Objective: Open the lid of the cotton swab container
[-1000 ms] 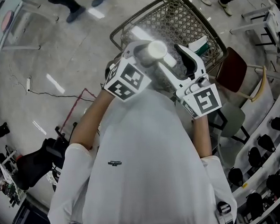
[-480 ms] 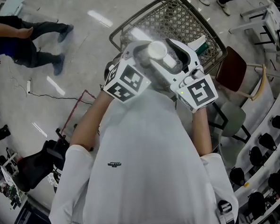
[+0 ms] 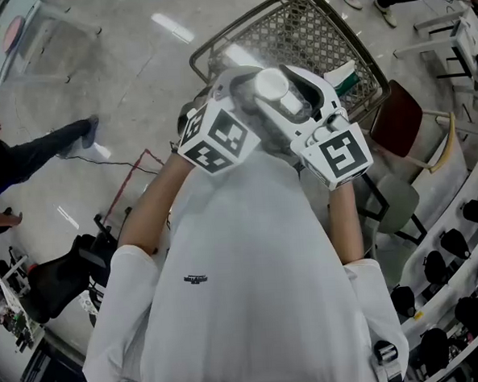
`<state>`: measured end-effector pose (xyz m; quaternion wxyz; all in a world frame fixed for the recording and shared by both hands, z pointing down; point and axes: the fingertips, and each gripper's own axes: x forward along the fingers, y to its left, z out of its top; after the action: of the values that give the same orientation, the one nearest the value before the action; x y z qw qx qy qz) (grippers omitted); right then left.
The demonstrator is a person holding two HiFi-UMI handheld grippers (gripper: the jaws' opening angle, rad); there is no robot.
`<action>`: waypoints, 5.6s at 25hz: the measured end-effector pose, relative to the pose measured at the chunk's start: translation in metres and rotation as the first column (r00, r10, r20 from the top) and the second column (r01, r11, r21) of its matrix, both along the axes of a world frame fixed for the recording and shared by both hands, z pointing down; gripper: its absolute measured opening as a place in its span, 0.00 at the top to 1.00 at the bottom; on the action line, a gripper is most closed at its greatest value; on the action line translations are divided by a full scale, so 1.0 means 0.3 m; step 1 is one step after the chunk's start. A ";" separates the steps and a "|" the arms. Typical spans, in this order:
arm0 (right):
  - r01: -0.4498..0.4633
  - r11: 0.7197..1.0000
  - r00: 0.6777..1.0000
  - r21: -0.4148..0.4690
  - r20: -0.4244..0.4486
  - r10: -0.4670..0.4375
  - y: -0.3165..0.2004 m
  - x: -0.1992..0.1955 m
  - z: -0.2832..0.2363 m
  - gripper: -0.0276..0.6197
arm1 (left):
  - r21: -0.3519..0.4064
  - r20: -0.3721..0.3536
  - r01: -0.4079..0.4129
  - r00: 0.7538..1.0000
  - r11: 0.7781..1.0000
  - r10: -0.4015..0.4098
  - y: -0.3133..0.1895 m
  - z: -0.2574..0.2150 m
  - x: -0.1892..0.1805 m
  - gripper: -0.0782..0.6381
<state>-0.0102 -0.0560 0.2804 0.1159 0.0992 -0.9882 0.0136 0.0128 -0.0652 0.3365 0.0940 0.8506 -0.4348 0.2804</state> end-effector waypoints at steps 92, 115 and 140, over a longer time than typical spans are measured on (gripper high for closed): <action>-0.356 0.934 0.916 0.001 0.197 0.349 -0.234 0.292 -0.233 0.75 | 0.029 -0.039 0.062 0.997 0.998 -0.060 -0.002 0.019 -0.017 0.55; -0.539 0.842 0.841 0.014 0.058 0.538 -0.150 0.380 0.010 0.89 | 0.064 -0.135 0.258 0.959 0.964 -0.248 0.001 -0.045 -0.147 0.55; -0.563 0.827 0.826 -0.005 0.018 0.563 -0.109 0.401 0.050 0.96 | 0.129 -0.209 0.333 0.930 0.934 -0.303 0.031 -0.116 -0.158 0.55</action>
<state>0.1100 -0.0886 0.2955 0.0974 0.3857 -0.9162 0.0475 -0.0345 -0.0559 0.3018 0.1090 0.7958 -0.5778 0.1447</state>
